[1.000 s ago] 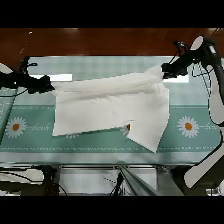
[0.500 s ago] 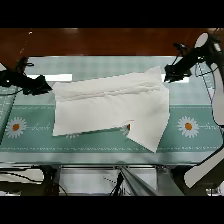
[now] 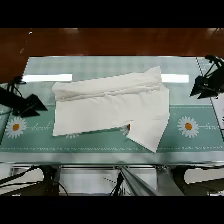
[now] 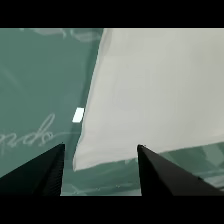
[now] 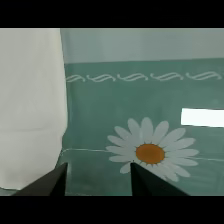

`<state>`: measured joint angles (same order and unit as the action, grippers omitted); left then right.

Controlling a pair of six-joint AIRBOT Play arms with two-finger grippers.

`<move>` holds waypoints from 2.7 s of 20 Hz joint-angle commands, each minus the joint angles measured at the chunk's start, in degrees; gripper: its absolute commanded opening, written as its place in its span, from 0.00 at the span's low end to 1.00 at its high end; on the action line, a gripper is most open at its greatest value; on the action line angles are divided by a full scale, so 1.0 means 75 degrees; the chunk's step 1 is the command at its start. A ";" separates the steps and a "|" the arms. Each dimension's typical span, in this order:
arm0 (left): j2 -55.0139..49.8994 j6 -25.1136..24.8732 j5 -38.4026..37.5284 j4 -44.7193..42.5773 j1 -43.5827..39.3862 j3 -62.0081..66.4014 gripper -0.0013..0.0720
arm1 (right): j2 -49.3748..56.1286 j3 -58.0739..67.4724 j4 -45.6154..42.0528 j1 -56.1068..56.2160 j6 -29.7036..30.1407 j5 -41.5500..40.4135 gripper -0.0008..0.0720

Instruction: Fold the shirts.

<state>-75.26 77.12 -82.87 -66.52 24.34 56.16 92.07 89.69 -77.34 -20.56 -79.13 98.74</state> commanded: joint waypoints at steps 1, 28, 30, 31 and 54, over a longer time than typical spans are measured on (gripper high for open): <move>0.0845 -0.0405 0.0131 0.0000 0.0297 -0.1853 0.77 | -0.1067 -0.2235 0.1291 -0.0624 0.0956 -0.1501 0.67; 0.0303 -0.0341 0.2760 0.1597 -0.0708 -0.3538 0.05 | -0.2052 -0.5324 0.1504 -0.1440 0.1443 -0.2078 0.67; 0.0306 -0.0341 0.2754 0.1597 -0.0711 -0.3538 0.06 | -0.2390 -0.6120 0.1585 -0.1309 0.1580 -0.2506 0.67; 0.0312 -0.0341 0.2751 0.1597 -0.0711 -0.3538 0.06 | -0.2503 -0.6441 0.1667 -0.1160 0.1600 -0.2795 0.67; 0.0927 -0.0938 0.3115 0.1985 -0.0822 -0.0262 0.05 | -0.2314 -0.3299 0.3707 0.1550 0.1384 -0.6388 0.03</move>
<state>-68.79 70.43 -61.87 -54.13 18.68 48.36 71.26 57.98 -52.25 -10.79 -69.12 55.57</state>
